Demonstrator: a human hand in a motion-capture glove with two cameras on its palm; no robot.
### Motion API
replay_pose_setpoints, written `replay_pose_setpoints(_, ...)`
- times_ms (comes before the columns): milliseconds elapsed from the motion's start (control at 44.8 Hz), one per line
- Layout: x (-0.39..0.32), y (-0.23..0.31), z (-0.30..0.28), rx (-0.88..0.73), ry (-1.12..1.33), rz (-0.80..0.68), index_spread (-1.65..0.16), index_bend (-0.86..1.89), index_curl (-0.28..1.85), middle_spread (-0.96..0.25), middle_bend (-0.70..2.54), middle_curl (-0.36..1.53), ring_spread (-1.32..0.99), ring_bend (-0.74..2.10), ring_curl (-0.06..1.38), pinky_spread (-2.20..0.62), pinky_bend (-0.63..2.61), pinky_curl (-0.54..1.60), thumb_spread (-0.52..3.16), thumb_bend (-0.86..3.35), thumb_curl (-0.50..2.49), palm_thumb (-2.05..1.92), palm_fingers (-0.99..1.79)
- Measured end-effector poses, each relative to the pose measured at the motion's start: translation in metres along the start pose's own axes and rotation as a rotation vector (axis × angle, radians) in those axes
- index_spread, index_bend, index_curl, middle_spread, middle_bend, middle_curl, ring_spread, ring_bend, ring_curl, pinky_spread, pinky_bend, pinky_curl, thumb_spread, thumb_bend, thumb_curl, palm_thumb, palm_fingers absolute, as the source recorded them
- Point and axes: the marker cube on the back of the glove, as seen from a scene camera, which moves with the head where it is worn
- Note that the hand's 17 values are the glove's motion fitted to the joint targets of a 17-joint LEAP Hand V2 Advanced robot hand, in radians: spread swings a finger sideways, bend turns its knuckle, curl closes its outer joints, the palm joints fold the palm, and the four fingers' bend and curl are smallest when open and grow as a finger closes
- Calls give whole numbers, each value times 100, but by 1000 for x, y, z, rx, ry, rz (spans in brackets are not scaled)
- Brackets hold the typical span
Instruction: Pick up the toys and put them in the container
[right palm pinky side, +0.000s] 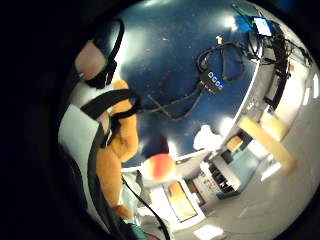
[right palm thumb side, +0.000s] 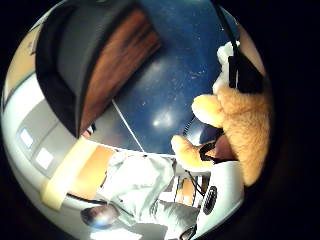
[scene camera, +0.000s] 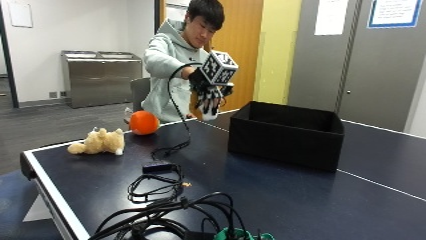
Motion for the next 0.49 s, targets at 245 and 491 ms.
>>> replay_pose_setpoints(245, -69, 89, -79, 248, 36, -141, -32, 57, 52, -21, 26, 19, -41, 77, 39, -42, 106, 42, 70, 23, 66, 81, 70)
replay_pose_setpoints(491, -152, 133, -144, 421, 34, -289, -34, 54, 61, -22, 25, 23, -43, 78, 42, -43, 109, 43, 65, 22, 72, 83, 66)
